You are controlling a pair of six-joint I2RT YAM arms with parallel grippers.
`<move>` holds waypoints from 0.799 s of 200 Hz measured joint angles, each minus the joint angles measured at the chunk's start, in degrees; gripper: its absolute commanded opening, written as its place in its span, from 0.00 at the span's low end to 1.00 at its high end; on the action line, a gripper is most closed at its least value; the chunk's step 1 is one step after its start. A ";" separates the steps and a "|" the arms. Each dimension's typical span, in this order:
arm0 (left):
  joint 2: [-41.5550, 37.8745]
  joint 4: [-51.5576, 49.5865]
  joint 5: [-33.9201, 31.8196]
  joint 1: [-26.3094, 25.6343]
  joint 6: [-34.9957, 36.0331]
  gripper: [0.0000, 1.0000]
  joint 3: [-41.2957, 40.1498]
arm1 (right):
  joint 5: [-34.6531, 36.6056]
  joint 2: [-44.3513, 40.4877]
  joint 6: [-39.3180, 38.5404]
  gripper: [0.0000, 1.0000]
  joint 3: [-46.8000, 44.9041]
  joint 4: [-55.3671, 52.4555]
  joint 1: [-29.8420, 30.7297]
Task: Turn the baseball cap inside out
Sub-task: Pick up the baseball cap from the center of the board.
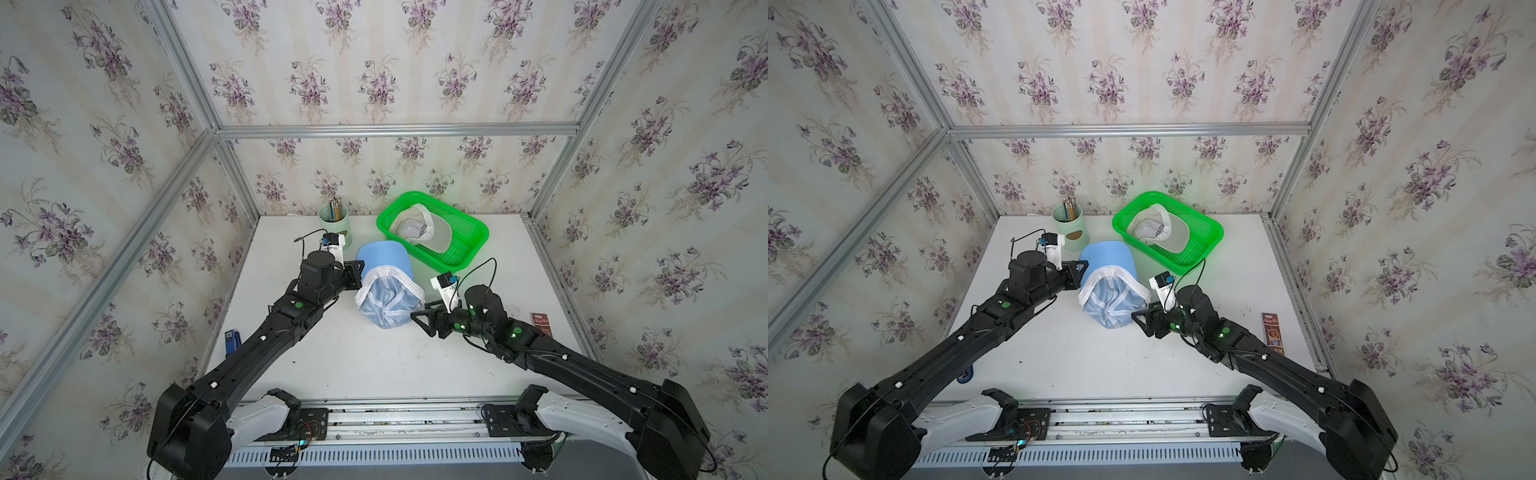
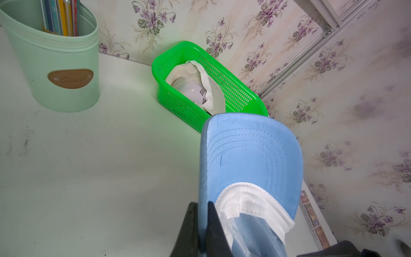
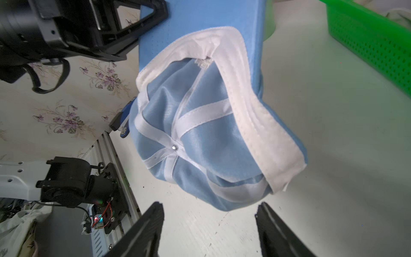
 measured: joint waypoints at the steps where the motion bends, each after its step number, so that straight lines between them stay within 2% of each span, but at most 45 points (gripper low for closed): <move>1: 0.00 -0.07 -0.02 0.00 0.09 0.00 0.04 | 0.17 -0.35 -0.09 0.74 -0.22 -0.09 -0.04; 45: 3.19 -6.60 0.42 0.13 4.76 0.00 8.68 | 3.37 -7.54 -4.98 0.81 -2.69 -0.15 -2.51; 71: 8.50 -14.93 4.46 0.76 8.20 0.00 17.11 | 3.32 -6.40 -5.42 0.81 -3.02 1.38 -4.96; 75: 9.40 -16.20 5.51 1.05 8.81 0.00 18.38 | 3.15 -5.90 -5.40 0.84 -2.99 1.81 -5.16; 98: 12.11 -21.59 9.97 3.41 9.92 0.00 21.40 | 1.05 -1.99 -5.38 0.85 -2.86 4.44 -5.44; 126: 13.90 -26.58 12.48 4.85 10.25 0.00 22.47 | -1.44 0.98 -5.01 0.81 -2.58 6.49 -5.49; 160: 16.72 -28.68 11.89 5.27 8.26 0.00 22.58 | -1.01 0.57 -4.79 0.67 0.44 7.17 -1.57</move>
